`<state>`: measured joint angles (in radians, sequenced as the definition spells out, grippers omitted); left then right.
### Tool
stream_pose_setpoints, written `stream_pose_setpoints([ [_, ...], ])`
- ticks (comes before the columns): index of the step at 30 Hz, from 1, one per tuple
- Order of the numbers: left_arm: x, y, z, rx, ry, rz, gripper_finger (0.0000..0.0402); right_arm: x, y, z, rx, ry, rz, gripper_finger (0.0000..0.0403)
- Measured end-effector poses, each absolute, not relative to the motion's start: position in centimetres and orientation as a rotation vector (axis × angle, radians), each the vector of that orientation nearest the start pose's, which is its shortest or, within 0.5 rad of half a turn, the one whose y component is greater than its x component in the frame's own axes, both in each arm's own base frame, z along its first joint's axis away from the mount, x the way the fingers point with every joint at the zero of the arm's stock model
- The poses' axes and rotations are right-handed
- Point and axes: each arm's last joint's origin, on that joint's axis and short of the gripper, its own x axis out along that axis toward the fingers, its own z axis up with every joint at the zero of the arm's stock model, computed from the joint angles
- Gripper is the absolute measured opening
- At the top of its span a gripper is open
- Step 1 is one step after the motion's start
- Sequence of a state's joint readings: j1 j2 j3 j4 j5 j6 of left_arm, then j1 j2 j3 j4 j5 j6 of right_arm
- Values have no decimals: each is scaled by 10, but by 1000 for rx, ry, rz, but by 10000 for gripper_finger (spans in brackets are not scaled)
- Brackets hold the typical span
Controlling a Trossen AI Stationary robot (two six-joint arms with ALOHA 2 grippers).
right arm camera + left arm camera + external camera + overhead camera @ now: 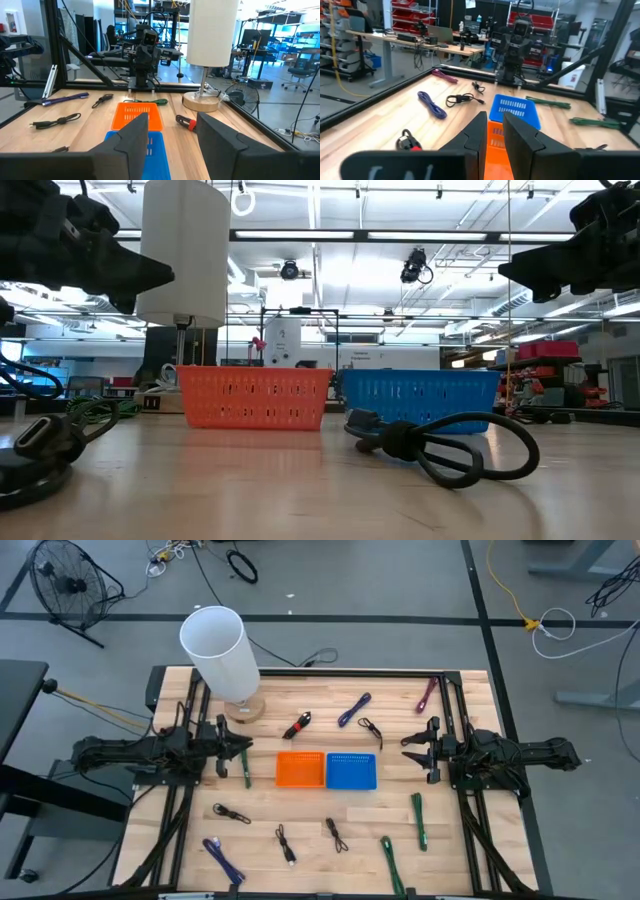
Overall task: Pick & Place USB Port
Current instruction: Put the pink charger cable into the orange bin
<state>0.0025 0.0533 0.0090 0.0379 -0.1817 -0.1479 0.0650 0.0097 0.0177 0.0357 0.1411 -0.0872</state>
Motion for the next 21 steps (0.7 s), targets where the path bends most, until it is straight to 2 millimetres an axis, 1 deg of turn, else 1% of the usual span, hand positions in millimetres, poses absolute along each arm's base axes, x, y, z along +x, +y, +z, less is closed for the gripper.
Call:
stream_pose_setpoints([
  [4,101,5,165,-199,2,158,67,97,2,172,-83,-40,-77,169],
  [8,101,4,164,-215,9,145,67,97,2,172,-85,-40,-78,169],
  [9,101,4,164,-215,10,146,67,97,2,172,-108,-39,-80,169],
  [12,101,4,165,-222,7,149,67,97,1,172,-277,-28,-119,169],
  [14,101,4,164,-237,7,150,67,97,1,172,-330,-21,-137,169],
  [17,101,4,164,-249,6,149,67,97,0,172,-324,-22,-143,169],
  [21,101,4,164,-249,6,149,67,97,0,173,-268,-37,-143,169],
])
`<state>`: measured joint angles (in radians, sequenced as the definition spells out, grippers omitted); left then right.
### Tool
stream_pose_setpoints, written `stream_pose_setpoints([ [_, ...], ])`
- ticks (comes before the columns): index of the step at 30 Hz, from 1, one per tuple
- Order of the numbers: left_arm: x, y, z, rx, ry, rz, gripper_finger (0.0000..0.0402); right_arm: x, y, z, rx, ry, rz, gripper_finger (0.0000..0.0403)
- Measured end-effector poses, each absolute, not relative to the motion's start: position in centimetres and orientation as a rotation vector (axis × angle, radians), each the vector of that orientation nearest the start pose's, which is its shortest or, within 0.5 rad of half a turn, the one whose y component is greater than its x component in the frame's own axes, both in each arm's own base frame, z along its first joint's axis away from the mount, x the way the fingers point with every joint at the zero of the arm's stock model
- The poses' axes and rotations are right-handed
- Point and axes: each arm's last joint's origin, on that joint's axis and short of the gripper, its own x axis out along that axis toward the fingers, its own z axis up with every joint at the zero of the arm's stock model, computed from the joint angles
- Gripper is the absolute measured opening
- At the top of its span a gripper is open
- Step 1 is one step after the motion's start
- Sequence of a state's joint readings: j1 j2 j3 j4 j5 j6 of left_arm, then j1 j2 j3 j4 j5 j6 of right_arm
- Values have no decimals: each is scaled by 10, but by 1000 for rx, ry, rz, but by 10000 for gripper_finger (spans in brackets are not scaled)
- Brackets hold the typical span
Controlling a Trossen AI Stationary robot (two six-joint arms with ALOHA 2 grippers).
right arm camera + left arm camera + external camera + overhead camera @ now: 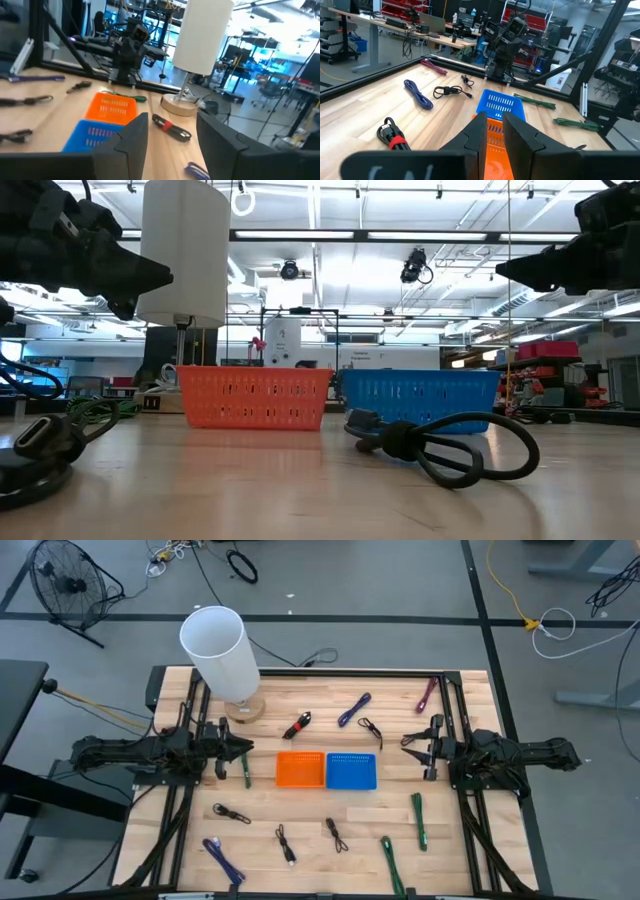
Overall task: Pick & Place USB Port
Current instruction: Put the pink charger cable into the orange bin
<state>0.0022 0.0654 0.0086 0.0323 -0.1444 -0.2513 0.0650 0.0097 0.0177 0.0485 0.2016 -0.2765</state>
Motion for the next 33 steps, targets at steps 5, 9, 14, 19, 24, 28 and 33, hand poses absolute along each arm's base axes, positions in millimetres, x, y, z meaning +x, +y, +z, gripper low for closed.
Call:
stream_pose_setpoints([
  [5,101,4,164,-249,5,149,67,96,0,180,-145,-108,-150,169],
  [9,101,4,166,-251,-10,147,67,93,-2,195,-32,-273,-216,169],
  [14,101,5,166,-251,-20,171,67,86,-10,206,42,-383,-506,169],
  [19,100,7,167,-252,-43,252,67,80,-23,203,149,-317,-962,169],
  [24,100,10,169,-255,-72,331,67,77,-30,213,188,-204,-1165,169],
  [28,99,12,173,-261,-117,399,67,77,-35,233,184,-150,-1225,169],
  [33,98,14,174,-265,-136,466,67,84,-47,236,197,66,-1303,169],
])
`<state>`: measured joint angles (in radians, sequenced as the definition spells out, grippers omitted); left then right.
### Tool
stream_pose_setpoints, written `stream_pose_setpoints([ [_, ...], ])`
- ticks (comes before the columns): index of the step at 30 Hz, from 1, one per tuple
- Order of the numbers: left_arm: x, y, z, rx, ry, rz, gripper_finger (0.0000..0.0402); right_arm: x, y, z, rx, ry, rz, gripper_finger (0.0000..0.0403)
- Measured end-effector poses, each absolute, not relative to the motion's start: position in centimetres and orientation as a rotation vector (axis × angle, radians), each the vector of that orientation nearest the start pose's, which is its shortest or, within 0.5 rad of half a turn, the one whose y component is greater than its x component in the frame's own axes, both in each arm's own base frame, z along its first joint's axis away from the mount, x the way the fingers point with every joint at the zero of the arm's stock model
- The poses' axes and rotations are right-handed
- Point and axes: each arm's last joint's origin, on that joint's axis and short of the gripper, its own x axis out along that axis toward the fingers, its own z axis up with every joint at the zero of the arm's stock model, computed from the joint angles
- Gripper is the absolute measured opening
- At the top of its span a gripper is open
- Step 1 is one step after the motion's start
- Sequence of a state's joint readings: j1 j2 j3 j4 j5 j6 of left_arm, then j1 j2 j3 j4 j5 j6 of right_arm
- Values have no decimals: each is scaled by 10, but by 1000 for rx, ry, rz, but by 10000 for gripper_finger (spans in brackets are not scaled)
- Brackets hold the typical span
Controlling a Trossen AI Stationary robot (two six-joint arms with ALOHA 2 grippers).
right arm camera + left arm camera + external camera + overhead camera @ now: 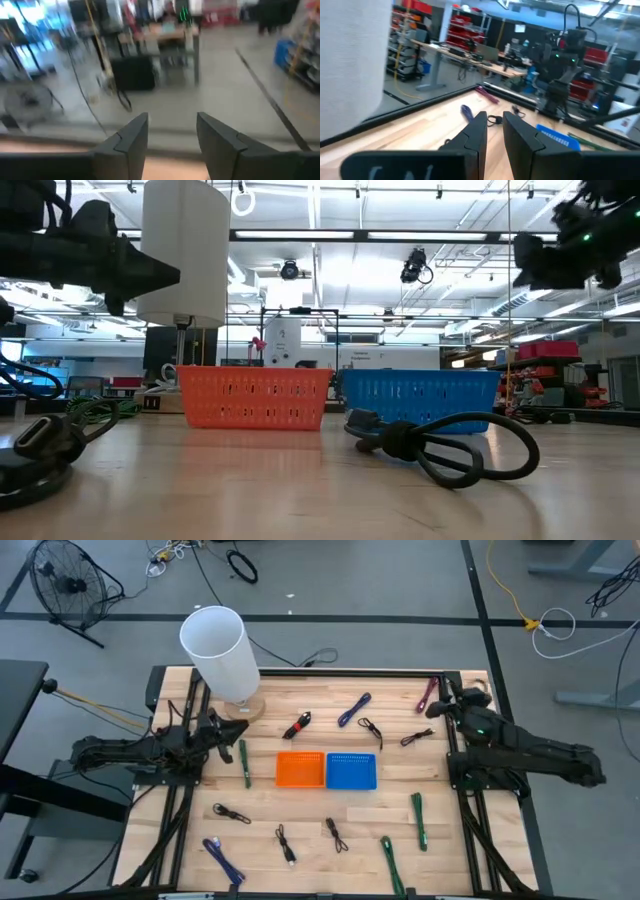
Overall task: Pick & Place USB Port
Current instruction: Put the pink charger cable into the orange bin
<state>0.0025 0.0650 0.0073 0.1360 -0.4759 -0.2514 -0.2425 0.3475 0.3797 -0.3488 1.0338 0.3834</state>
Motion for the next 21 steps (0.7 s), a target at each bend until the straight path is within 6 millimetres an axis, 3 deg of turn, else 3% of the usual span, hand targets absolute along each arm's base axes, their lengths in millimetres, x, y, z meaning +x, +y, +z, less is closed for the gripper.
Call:
stream_pose_setpoints([
  [5,98,14,174,-274,-140,468,67,90,-65,229,377,326,-1338,169],
  [11,98,14,174,-298,-146,465,67,102,-92,211,519,522,-1349,169],
  [17,98,13,174,-316,-150,462,67,114,-112,186,633,684,-1357,175],
  [21,98,13,174,-320,-150,462,67,123,-123,176,647,703,-1336,196],
])
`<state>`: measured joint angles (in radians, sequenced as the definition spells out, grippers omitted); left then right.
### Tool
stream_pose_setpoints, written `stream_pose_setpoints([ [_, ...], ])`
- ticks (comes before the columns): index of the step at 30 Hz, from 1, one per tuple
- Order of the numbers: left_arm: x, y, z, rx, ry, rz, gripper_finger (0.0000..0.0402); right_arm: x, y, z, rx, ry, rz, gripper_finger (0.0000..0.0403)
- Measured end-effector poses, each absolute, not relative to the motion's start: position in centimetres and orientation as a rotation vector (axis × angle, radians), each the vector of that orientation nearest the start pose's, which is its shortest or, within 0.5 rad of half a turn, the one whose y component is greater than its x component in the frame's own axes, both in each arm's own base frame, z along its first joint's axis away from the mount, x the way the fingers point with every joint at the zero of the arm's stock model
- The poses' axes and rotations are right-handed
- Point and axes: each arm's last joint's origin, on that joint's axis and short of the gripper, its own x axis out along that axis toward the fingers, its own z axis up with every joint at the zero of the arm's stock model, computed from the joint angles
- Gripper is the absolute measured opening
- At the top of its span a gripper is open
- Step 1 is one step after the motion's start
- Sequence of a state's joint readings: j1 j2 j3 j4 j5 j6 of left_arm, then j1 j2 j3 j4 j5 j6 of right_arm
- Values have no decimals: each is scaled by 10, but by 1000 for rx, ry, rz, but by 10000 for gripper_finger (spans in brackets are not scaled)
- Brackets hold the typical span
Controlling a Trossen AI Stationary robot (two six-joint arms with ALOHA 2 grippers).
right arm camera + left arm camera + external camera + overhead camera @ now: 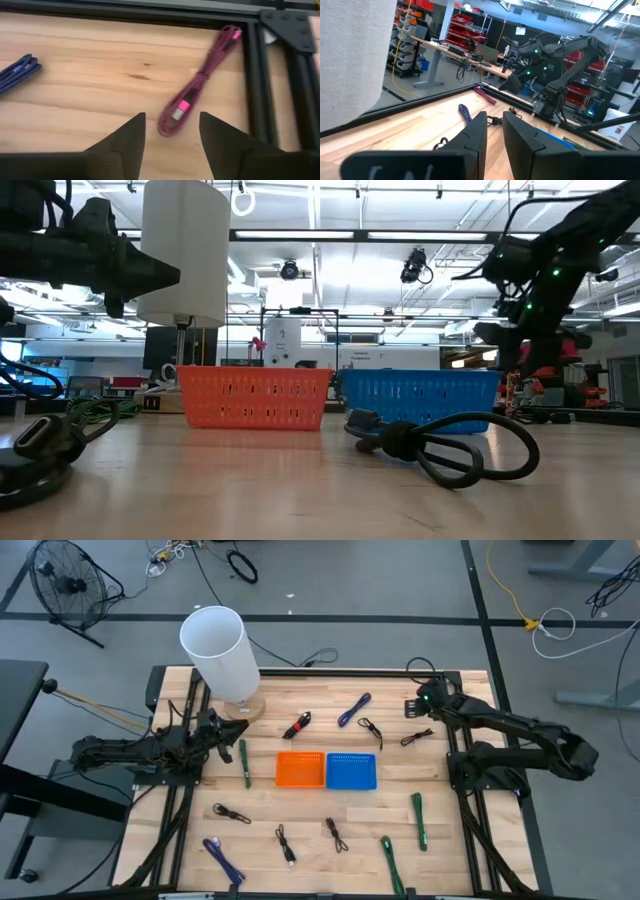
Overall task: Pick & Place USB Port
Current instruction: Put the pink charger cable into the orange bin
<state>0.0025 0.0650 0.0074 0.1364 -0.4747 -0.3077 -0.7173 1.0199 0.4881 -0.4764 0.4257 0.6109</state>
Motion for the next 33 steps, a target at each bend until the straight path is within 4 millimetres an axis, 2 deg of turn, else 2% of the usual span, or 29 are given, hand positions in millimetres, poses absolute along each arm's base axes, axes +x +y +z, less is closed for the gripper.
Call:
stream_pose_setpoints([
  [9,98,13,173,-341,-148,461,67,125,-139,153,696,813,-1391,259],
  [15,98,13,173,-341,-148,461,67,131,-150,146,708,756,-1407,279],
  [22,98,13,172,-338,-135,463,67,135,-155,132,673,807,-1466,272],
  [28,98,13,171,-335,-121,465,67,134,-161,118,751,837,-1484,259],
  [33,98,13,170,-334,-117,466,67,136,-165,109,746,851,-1501,240],
])
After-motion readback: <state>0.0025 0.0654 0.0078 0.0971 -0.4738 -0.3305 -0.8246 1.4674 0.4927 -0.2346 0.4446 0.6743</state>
